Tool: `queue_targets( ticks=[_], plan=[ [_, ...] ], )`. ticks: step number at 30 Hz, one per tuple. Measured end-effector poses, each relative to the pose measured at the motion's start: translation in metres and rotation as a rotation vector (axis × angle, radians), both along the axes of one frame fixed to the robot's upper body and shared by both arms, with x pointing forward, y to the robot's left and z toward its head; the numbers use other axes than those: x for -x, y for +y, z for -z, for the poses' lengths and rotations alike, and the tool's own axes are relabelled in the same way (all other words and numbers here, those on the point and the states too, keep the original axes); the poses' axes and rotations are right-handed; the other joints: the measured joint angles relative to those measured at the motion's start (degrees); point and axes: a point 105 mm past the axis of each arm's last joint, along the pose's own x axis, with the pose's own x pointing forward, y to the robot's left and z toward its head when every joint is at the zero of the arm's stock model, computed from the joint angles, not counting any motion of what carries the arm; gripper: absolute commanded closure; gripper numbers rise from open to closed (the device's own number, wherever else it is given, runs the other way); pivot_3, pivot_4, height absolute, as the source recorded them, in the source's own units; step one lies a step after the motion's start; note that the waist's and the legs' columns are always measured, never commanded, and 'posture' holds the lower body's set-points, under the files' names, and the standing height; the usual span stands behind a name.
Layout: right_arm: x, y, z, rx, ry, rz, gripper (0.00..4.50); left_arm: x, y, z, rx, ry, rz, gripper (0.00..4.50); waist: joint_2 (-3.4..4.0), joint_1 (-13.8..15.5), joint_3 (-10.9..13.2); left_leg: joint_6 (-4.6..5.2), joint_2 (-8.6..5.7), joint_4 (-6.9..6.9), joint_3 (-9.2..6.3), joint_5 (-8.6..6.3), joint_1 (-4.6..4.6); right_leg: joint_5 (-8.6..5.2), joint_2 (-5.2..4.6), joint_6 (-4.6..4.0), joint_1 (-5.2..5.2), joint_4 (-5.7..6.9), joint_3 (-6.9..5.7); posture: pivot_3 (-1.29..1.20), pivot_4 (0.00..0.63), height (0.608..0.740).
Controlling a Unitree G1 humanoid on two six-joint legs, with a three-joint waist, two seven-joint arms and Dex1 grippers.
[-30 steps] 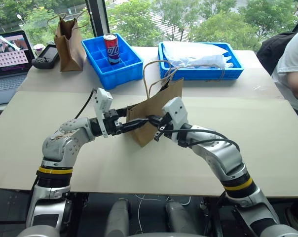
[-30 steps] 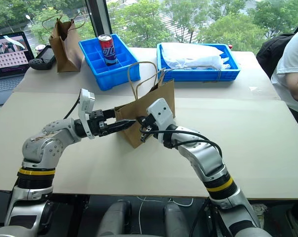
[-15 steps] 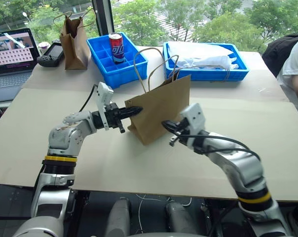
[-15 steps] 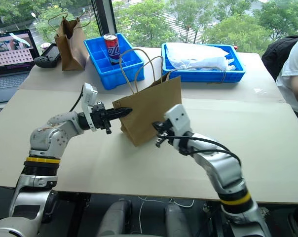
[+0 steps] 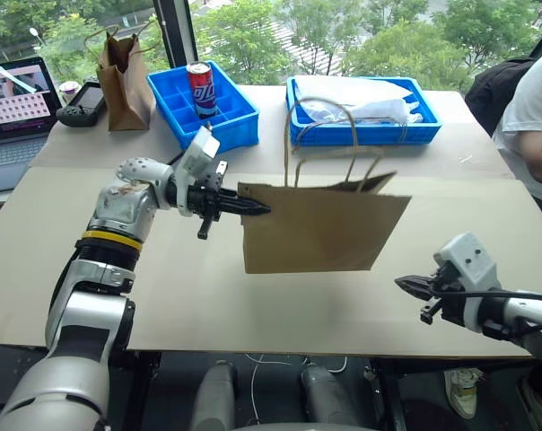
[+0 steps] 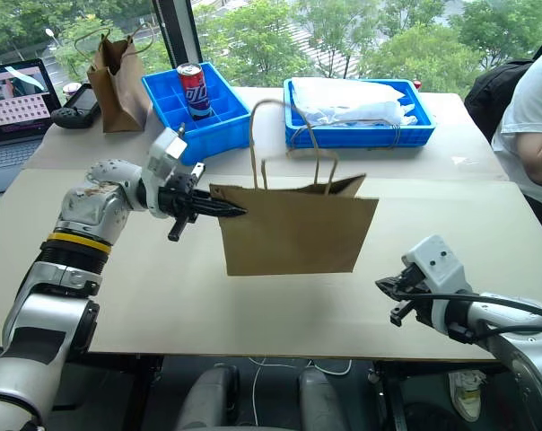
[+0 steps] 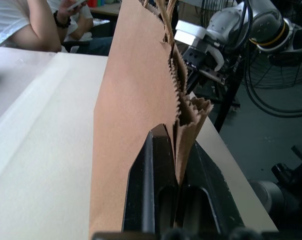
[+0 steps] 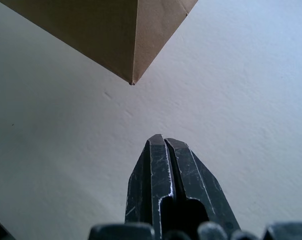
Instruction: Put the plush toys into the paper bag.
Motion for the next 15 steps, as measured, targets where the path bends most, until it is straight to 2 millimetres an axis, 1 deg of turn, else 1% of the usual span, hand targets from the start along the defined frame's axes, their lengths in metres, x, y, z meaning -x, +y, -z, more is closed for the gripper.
queue_targets(
  ticks=[5,7,8,12,13,14,15],
  plan=[
    [-0.003,-0.007,-0.009,0.017,-0.036,0.026,4.5,-0.005,0.001,0.016,-0.021,0.016,-0.02,4.43,0.0,-0.07,0.0,0.0,0.0,0.0,0.0,0.0,0.0,0.0,0.0,0.01,0.0,0.0,0.0,0.0,0.15,0.685],
    [-0.005,-0.009,-0.011,0.018,-0.046,0.035,4.5,-0.004,0.0,0.022,-0.039,0.034,-0.017,3.88,-0.01,-0.01,0.0,0.0,0.0,0.01,0.0,0.0,-0.02,0.0,0.0,0.01,-0.01,0.0,0.0,0.0,0.15,0.685],
    [-0.005,-0.011,-0.012,0.023,-0.046,0.037,4.5,-0.004,0.0,0.024,-0.045,0.043,-0.017,3.7,-0.01,0.03,0.0,0.0,0.0,0.01,0.0,0.0,-0.02,0.0,0.0,0.01,0.0,0.0,0.0,0.0,0.15,0.685],
    [-0.005,-0.011,-0.017,0.022,-0.054,0.028,4.5,-0.004,0.007,0.025,-0.059,0.082,-0.03,2.11,0.0,0.05,0.0,0.0,0.0,0.0,0.0,0.0,-0.02,-0.01,0.0,0.02,-0.01,0.0,0.0,0.0,0.15,0.685],
    [-0.005,-0.011,-0.018,0.019,-0.056,0.027,4.5,-0.004,0.011,0.025,-0.067,0.094,-0.037,1.78,-0.01,0.02,0.0,0.0,0.01,0.0,-0.01,0.0,-0.02,-0.01,0.01,0.03,-0.01,0.0,0.0,0.0,0.15,0.685],
    [-0.005,-0.011,-0.018,0.016,-0.056,0.024,4.5,-0.003,0.013,0.023,-0.071,0.096,-0.04,1.45,-0.01,-0.02,0.01,0.0,0.01,0.0,-0.01,0.0,-0.02,-0.02,0.01,0.03,-0.02,0.0,0.0,0.0,0.15,0.685],
    [-0.004,-0.011,-0.018,0.01,-0.053,0.02,4.5,-0.002,0.017,0.019,-0.069,0.094,-0.044,1.03,-0.01,-0.05,0.0,0.0,0.01,0.0,-0.01,0.0,-0.02,-0.02,0.0,0.03,-0.02,0.01,0.0,0.0,0.15,0.685]
  ],
)
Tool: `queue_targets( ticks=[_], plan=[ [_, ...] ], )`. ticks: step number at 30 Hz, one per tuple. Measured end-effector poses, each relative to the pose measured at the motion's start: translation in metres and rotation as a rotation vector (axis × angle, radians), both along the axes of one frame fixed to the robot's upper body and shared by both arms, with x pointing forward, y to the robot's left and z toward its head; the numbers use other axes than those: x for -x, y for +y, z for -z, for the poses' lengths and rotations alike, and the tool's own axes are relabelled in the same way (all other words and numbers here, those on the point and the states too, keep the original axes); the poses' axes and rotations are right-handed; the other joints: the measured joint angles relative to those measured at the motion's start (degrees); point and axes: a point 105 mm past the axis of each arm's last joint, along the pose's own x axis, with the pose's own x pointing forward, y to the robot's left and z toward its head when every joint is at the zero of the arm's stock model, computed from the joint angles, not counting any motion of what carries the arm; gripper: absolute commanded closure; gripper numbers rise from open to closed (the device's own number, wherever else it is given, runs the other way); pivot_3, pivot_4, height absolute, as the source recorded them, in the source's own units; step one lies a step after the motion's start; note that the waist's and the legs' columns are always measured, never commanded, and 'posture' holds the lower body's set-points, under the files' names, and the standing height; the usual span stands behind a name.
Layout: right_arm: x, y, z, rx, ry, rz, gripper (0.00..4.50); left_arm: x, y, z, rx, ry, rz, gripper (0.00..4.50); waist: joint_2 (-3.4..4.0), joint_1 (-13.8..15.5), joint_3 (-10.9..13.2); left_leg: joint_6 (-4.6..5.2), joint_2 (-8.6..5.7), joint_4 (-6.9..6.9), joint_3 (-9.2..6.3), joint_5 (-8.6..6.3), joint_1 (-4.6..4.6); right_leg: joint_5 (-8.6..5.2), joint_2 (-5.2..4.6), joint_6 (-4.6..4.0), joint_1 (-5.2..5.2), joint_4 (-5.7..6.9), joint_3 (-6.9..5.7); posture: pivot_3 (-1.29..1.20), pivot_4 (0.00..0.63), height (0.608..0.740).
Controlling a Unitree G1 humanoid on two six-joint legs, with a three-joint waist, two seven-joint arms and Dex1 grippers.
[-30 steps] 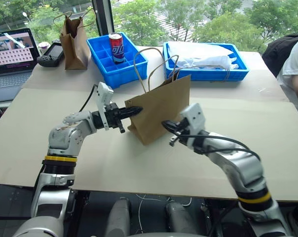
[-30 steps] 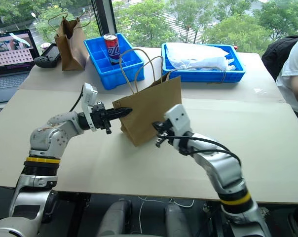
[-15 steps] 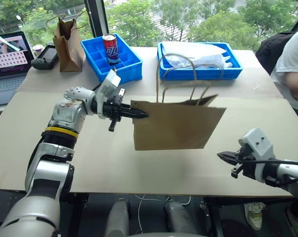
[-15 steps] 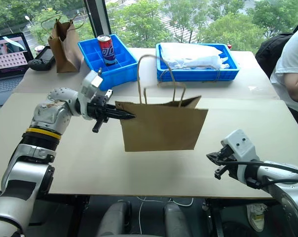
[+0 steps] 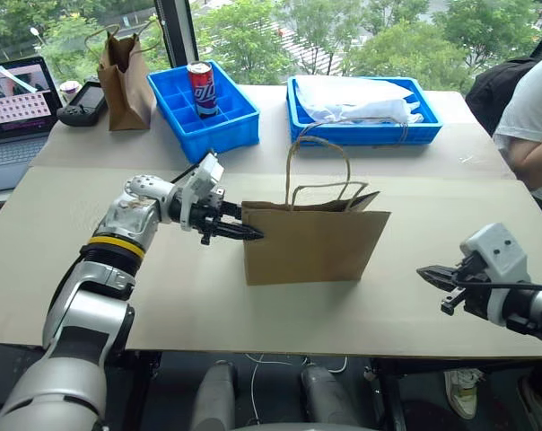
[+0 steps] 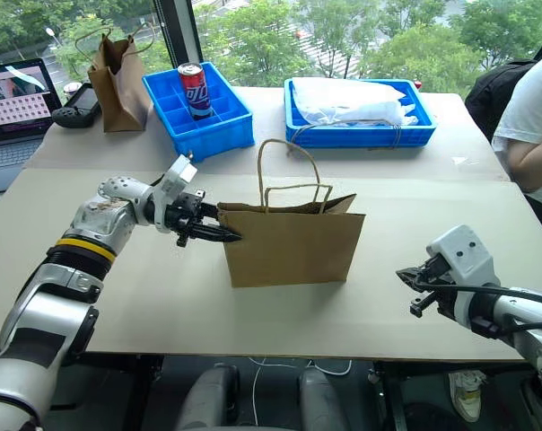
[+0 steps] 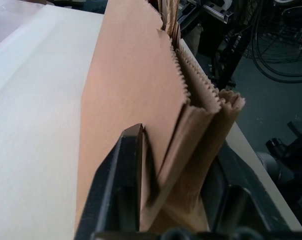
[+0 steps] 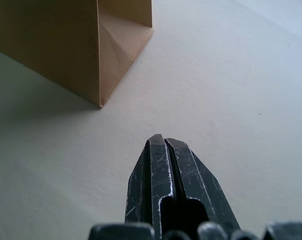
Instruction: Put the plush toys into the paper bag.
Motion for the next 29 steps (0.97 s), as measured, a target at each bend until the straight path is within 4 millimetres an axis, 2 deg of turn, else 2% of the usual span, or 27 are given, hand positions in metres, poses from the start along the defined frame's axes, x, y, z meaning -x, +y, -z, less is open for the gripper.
queue_targets(
  ticks=[3,7,9,11,13,15,17,18,20,23,26,29],
  plan=[
    [0.002,-0.002,0.003,-0.017,0.024,-0.008,4.5,0.001,0.018,-0.015,0.011,-0.009,-0.044,0.03,0.0,-0.08,0.0,0.0,0.0,0.0,0.0,0.0,0.01,0.0,0.0,0.0,0.0,0.0,0.0,0.0,0.15,0.685],
    [0.004,-0.003,-0.004,-0.055,-0.011,-0.041,4.5,0.002,0.051,-0.032,0.057,-0.011,-0.156,0.03,0.01,-0.24,0.0,0.0,0.02,-0.01,0.0,0.0,0.04,-0.09,0.0,0.15,0.02,0.01,-0.01,0.0,0.15,0.685],
    [0.005,0.0,-0.009,-0.119,-0.066,-0.059,4.5,0.003,0.071,-0.033,0.098,-0.008,-0.256,0.03,0.01,-0.5,-0.01,0.0,0.04,-0.04,-0.01,0.0,0.07,-0.09,0.0,0.15,0.04,0.02,-0.03,0.0,0.15,0.685],
    [0.009,0.004,-0.007,-0.178,-0.097,-0.077,4.5,0.007,0.085,-0.026,0.128,0.056,-0.351,0.03,0.01,-0.55,-0.01,0.0,0.05,-0.05,-0.02,0.0,0.07,-0.09,0.0,0.15,0.06,0.03,-0.05,0.0,0.15,0.685],
    [0.01,0.007,-0.008,-0.283,-0.163,-0.063,4.5,0.015,0.096,-0.007,0.142,0.097,-0.462,0.03,0.03,-0.57,-0.02,0.0,0.04,-0.02,-0.02,0.0,0.09,-0.09,-0.06,0.14,0.09,0.04,-0.05,0.0,0.15,0.685],
    [0.012,0.008,-0.008,-0.337,-0.22,-0.046,4.5,0.029,0.096,0.024,0.08,0.078,-0.531,0.03,0.06,-0.63,-0.04,-0.01,0.01,-0.04,0.01,-0.01,0.19,-0.01,-0.14,0.0,0.18,0.02,-0.02,0.0,0.15,0.685],
    [0.012,0.005,-0.006,-0.366,-0.286,-0.007,4.5,0.044,0.091,0.068,0.011,0.077,-0.66,0.03,0.0,-0.55,-0.05,-0.02,0.0,0.0,0.0,0.0,0.22,0.02,-0.13,-0.04,0.23,0.04,-0.03,0.0,0.15,0.685],
    [0.011,0.004,-0.006,-0.377,-0.305,0.008,4.5,0.047,0.088,0.076,0.012,0.078,-0.692,0.03,-0.05,-0.32,-0.04,-0.02,0.01,0.05,0.0,0.01,0.22,0.02,-0.12,-0.03,0.24,0.06,-0.06,0.0,0.15,0.685],
    [0.006,0.001,-0.005,-0.376,-0.341,0.033,4.5,0.044,0.087,0.078,0.012,0.021,-0.769,0.03,-0.16,0.17,-0.01,0.03,0.02,0.04,0.0,0.19,0.21,0.02,-0.12,0.05,0.19,0.06,-0.12,0.0,0.15,0.685],
    [-0.002,0.005,0.005,-0.335,-0.346,0.025,4.5,0.031,0.095,0.064,0.0,-0.129,-0.913,0.03,-0.15,0.49,-0.04,0.05,0.02,0.02,0.14,0.25,0.47,-0.04,-0.12,0.24,0.32,0.07,0.02,0.0,0.15,0.685],
    [-0.006,0.01,0.018,-0.312,-0.325,0.015,4.5,0.026,0.101,0.061,0.004,-0.172,-0.994,0.03,-0.14,0.49,-0.05,0.04,0.03,-0.04,0.17,0.25,0.7,-0.07,-0.12,0.23,0.53,0.05,0.05,0.0,0.15,0.685],
    [-0.005,0.014,0.027,-0.292,-0.31,0.007,4.5,0.025,0.098,0.057,0.024,-0.184,-1.008,0.03,-0.14,0.58,-0.05,0.04,0.03,-0.06,0.16,0.24,0.7,-0.08,-0.12,0.21,0.55,0.04,0.03,0.0,0.15,0.685]
  ],
)
